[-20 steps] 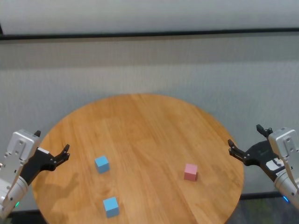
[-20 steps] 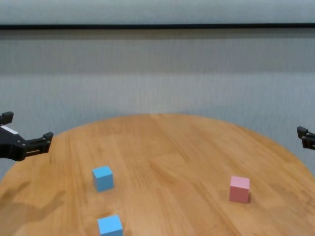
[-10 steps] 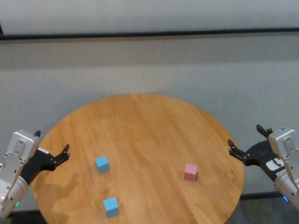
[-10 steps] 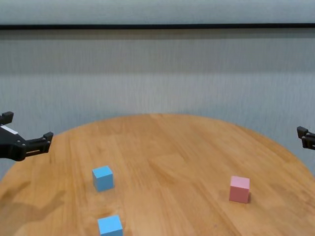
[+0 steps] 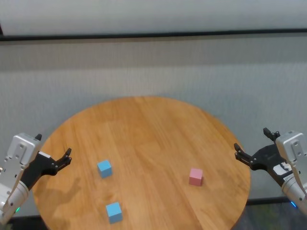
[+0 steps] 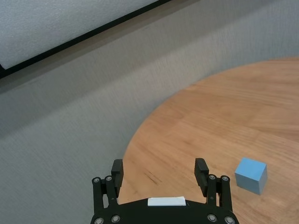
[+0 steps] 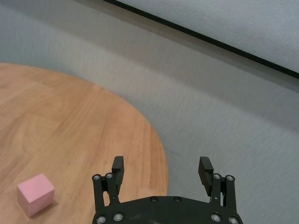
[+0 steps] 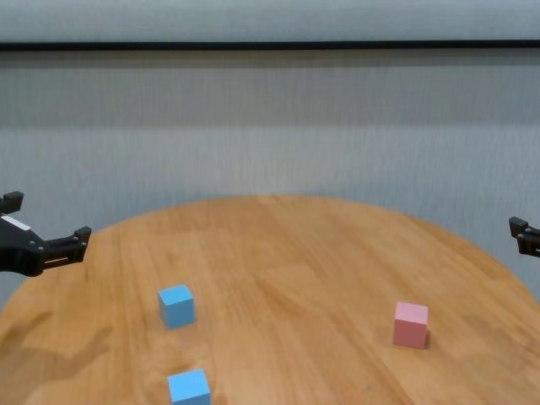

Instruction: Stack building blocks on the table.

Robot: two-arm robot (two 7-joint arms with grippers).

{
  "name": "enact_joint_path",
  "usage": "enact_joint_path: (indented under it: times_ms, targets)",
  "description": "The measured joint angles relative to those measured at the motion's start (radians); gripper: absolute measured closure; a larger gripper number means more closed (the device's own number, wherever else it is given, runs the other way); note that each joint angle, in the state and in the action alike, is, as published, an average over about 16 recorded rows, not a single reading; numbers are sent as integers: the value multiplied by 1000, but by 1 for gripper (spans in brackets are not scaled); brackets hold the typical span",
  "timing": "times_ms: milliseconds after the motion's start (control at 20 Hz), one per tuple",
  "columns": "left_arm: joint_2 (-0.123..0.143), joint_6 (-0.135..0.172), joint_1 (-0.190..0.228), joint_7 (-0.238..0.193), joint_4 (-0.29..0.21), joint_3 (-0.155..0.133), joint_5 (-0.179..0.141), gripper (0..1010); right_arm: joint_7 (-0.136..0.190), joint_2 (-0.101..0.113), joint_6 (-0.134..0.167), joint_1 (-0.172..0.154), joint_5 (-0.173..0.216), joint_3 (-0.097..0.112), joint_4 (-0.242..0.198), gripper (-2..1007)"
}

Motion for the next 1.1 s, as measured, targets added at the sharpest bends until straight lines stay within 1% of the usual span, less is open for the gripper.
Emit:
enact_joint_path:
  times_ms: [250,400,500,650,750,1100]
  targets:
    - [1,-4,-1,-16,3,-1,0,8,0,0,0,0,0,0,0,0]
    - [3,-6,-3,-42,8,-2,-5,8,0,0,0,0,0,0,0,0]
    - [6,-7,-5,-69,13,-3,-10,8,0,0,0,0,0,0,0,0]
    - [15,-9,-9,-120,20,-2,-20,8,0,0,0,0,0,0,0,0]
    - [23,-11,-12,-162,25,-1,-28,8,0,0,0,0,0,0,0,0]
    - [58,-11,-27,-338,37,6,-73,8,0,0,0,0,0,0,0,1]
